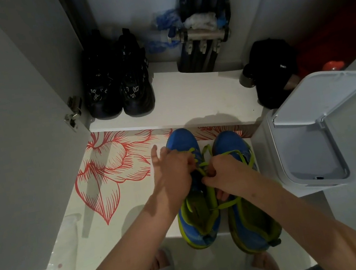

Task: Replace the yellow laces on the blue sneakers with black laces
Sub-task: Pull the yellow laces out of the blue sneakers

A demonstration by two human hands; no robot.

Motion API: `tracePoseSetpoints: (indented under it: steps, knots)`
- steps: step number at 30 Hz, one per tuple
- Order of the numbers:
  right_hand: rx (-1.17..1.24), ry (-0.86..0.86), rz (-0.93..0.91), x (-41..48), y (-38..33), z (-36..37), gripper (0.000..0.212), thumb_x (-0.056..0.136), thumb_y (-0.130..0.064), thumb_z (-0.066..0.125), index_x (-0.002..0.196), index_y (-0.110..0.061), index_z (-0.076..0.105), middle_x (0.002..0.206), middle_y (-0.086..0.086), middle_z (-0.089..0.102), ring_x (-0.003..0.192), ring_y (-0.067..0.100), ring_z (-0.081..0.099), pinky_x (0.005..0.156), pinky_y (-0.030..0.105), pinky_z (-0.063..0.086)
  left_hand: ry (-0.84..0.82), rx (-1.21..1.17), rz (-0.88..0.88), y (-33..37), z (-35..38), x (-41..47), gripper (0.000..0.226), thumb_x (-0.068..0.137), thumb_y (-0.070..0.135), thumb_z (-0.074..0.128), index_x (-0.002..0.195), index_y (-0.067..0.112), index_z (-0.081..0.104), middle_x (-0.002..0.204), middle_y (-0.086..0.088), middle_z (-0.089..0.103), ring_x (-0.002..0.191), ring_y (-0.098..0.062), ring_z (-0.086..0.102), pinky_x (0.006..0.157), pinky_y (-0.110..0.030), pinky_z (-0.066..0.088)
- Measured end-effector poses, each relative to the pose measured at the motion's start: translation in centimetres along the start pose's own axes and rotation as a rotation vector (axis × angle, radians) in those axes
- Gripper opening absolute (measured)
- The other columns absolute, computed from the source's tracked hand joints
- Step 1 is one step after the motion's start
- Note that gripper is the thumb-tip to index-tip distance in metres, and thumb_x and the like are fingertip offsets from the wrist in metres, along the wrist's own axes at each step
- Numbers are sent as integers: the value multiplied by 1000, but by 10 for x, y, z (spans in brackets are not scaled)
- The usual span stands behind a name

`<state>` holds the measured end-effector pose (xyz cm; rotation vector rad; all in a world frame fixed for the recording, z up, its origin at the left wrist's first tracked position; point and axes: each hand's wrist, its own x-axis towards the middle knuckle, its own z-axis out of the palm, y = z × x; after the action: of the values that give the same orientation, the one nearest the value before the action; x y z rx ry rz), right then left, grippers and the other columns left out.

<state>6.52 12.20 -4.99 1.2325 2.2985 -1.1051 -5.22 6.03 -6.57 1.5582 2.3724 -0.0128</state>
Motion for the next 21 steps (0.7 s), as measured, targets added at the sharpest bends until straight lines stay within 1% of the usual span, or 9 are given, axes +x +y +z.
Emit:
tracePoseSetpoints:
  steps: [2,5,7,10,12,14,17,19,21]
  knots:
    - [7,-7,13,1,2,0,21,92,-21,56,77,-7,50,88,26,68,80,36,67,78,46,55,96,7,-110,-7,-4,0,26,93,18,47,116,22,56,117,-2,57,117,-24,44,112,-41,24]
    - [8,-10,22,1,3,-2,20,92,-23,56,81,-7,51,90,24,68,81,34,67,79,46,55,213,-222,-305,-28,-15,3,26,91,7,44,116,7,53,117,-13,55,109,-29,49,95,-39,41]
    - [0,-20,21,1,2,-2,23,92,-26,58,81,-7,51,86,23,68,77,32,67,77,43,56,135,-302,-339,-31,-18,1,27,94,9,45,120,5,51,119,-17,54,108,-31,50,89,-38,44]
    - [-91,84,-15,1,-1,-3,31,89,-39,60,81,-10,52,74,10,61,69,22,59,69,37,51,26,-196,-271,-20,-14,-6,35,94,16,51,128,10,46,126,-13,50,116,-29,46,91,-34,44]
    - [-138,255,-84,4,-2,-6,27,90,-41,58,91,-14,59,84,2,61,79,18,59,69,34,48,31,-208,-234,-14,-15,-8,29,96,19,47,122,7,51,118,-12,54,111,-28,51,84,-32,44]
    - [-76,352,-206,10,-3,-7,15,91,-30,58,100,-19,62,95,-3,62,88,14,58,72,30,48,-55,-330,-248,-15,-17,-5,29,96,30,49,108,6,59,107,-12,61,100,-27,60,77,-32,47]
    - [-149,333,-356,19,-6,3,18,89,-21,60,107,-19,63,109,-1,55,100,13,50,80,32,48,-321,-507,-244,-18,-18,-6,32,83,40,67,85,8,65,90,-12,68,85,-24,66,79,-35,56]
    - [-284,328,-381,23,-8,15,21,89,-20,59,109,-16,61,113,2,49,107,17,46,82,33,47,-334,-509,-248,-18,-18,-7,34,79,36,71,92,5,67,90,-13,69,85,-25,68,81,-37,57]
    - [-376,348,-374,27,-8,23,24,89,-19,58,112,-13,57,116,4,46,109,19,45,81,32,47,-334,-491,-259,-20,-16,-5,27,81,30,68,86,3,66,73,-9,70,72,-20,68,80,-33,57]
